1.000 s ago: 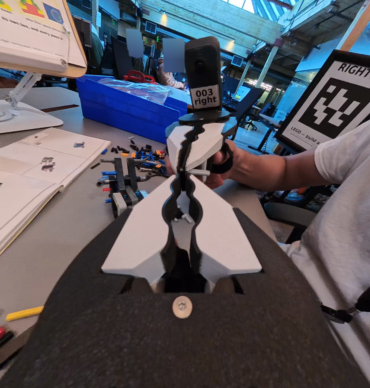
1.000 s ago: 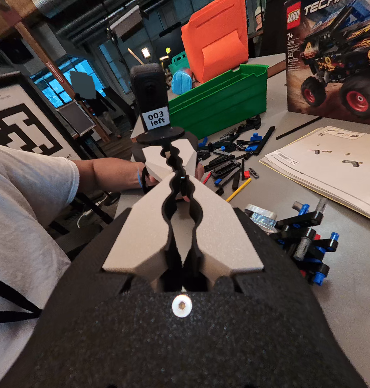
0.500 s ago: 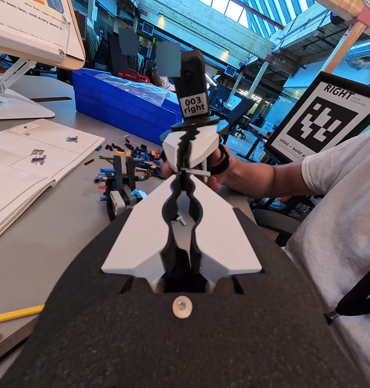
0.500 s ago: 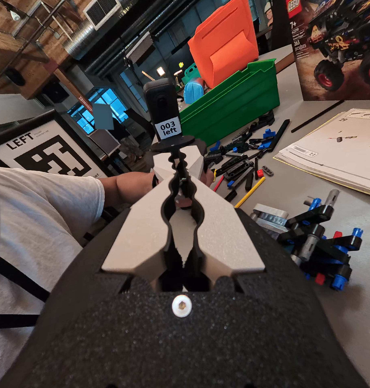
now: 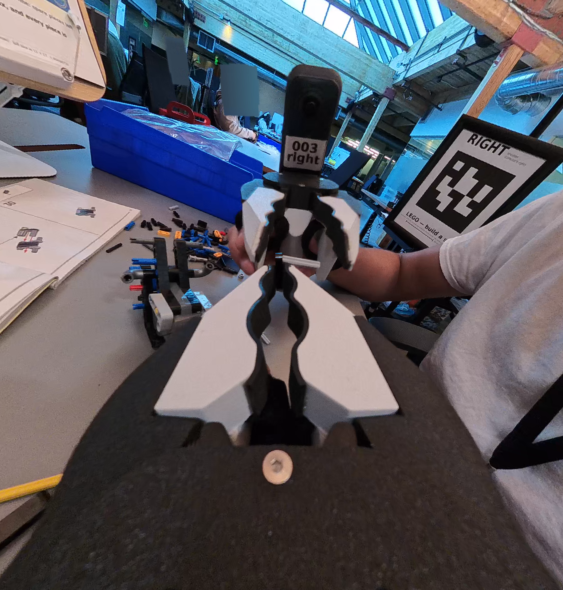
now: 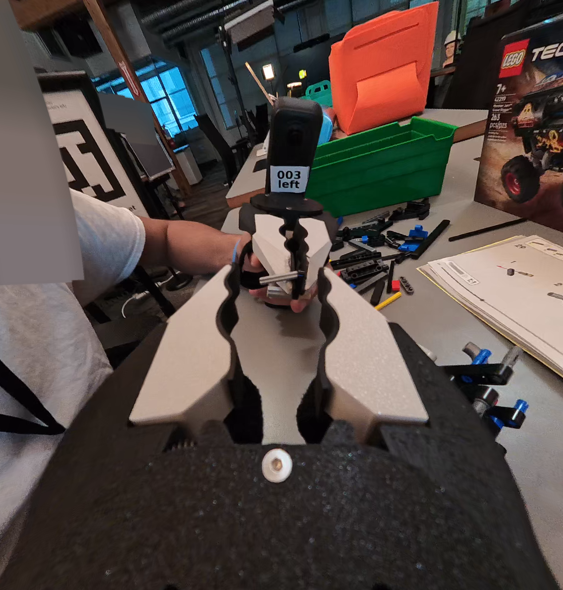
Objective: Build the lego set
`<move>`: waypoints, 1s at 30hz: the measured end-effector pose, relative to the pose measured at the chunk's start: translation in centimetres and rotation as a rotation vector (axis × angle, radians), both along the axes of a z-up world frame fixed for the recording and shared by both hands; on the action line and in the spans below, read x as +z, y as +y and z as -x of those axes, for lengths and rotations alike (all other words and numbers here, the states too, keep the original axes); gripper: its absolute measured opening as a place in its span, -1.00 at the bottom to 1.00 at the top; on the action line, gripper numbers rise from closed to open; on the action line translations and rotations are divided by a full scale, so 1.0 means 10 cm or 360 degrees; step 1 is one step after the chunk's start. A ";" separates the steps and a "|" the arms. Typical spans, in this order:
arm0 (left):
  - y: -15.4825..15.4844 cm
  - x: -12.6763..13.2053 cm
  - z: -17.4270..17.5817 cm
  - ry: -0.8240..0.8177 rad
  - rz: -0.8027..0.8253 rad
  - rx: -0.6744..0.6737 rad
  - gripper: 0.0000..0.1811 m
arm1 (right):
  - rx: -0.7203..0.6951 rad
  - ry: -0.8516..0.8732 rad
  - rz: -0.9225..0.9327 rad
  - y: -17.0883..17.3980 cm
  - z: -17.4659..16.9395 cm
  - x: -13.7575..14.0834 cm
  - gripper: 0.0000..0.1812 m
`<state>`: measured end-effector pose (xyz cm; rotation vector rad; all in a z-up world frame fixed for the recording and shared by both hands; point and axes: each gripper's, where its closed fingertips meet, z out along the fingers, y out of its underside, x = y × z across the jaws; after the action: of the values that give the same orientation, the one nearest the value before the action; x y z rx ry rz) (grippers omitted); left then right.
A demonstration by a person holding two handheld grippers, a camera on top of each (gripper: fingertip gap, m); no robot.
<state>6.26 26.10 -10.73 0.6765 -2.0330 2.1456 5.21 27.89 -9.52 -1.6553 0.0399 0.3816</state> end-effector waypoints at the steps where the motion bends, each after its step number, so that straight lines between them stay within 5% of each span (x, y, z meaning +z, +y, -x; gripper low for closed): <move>1: 0.00 0.00 0.00 0.0002 0.0001 -0.0002 -0.99 | -0.0003 -0.0009 0.0011 0.00 0.00 -0.02 -0.48; 11: -0.01 -0.02 0.00 -0.0023 -0.0032 0.0011 -0.98 | -0.0022 0.0007 0.0026 0.01 -0.03 -0.05 -0.64; 30: -0.01 0.00 0.01 0.0039 0.0020 -0.0029 -0.99 | 0.0000 -0.0049 0.0023 -0.01 0.01 -0.04 -0.58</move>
<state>6.15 26.02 -10.75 0.6768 -2.0036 2.1281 5.07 27.80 -9.93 -1.6754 0.0194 0.3566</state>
